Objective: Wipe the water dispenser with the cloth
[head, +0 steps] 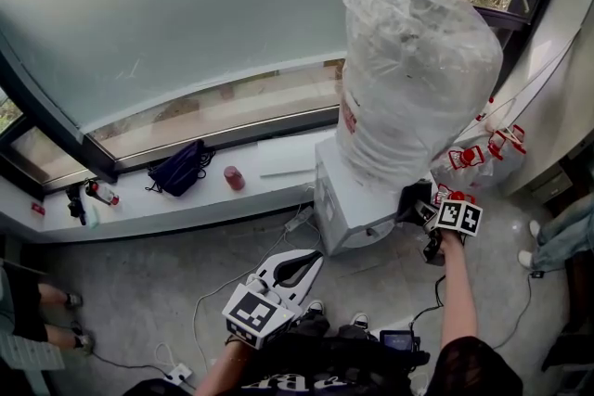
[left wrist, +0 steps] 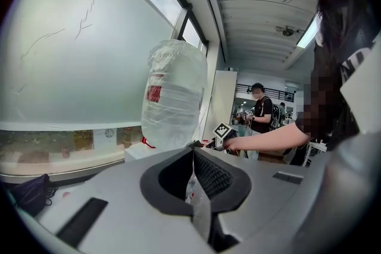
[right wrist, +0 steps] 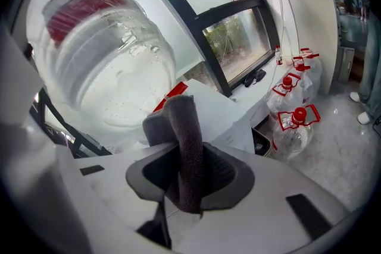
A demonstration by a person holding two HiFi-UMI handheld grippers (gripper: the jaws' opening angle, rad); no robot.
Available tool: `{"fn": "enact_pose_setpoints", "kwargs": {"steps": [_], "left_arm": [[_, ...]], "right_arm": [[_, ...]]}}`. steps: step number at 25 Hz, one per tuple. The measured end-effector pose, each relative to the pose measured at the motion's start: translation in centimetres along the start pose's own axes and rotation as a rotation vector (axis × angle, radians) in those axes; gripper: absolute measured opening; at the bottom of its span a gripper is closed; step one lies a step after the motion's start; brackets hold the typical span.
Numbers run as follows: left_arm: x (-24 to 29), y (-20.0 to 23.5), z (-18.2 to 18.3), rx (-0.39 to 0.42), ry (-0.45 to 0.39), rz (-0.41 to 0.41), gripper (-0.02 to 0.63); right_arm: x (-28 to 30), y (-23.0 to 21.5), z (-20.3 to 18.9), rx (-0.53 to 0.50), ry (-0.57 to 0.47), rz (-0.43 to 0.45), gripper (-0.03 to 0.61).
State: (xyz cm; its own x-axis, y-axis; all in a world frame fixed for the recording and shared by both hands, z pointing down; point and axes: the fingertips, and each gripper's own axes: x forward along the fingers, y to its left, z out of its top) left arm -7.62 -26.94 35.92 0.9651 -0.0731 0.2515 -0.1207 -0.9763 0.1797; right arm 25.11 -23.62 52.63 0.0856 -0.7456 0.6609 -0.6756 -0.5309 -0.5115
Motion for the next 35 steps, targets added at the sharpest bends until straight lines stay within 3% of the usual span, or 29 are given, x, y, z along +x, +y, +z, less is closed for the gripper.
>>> {"fn": "enact_pose_setpoints", "kwargs": {"steps": [4,11,15,19,27,31,35], "left_arm": [[-0.2,0.2,-0.1,0.002,0.0,-0.006,0.02],[-0.2,0.1,-0.8,0.013,0.016,-0.049,0.02],[0.0,-0.2,-1.2,0.02,0.02,-0.075,0.02],[0.3,-0.3,-2.0,0.019,0.028,-0.09,0.02],[1.8,-1.6,-2.9,0.008,0.025,-0.112,0.02],[2.3,-2.1,-3.5,0.011,0.038,-0.106,0.02],[2.9,-2.6,-3.9,0.013,0.042,-0.095,0.02]], "right_arm": [[-0.3,-1.0,0.3,-0.016,-0.007,-0.024,0.118],[-1.2,-5.1,2.1,0.072,-0.065,-0.12,0.112],[-2.0,-4.6,2.5,0.039,-0.103,-0.137,0.109],[-3.3,-1.2,0.3,-0.033,-0.114,-0.055,0.106],[-2.4,7.6,-10.3,-0.232,0.044,0.157,0.106],[-0.3,10.2,-14.4,-0.359,0.132,0.21,0.106],[2.0,9.9,-17.0,-0.426,0.183,0.218,0.106]]}}
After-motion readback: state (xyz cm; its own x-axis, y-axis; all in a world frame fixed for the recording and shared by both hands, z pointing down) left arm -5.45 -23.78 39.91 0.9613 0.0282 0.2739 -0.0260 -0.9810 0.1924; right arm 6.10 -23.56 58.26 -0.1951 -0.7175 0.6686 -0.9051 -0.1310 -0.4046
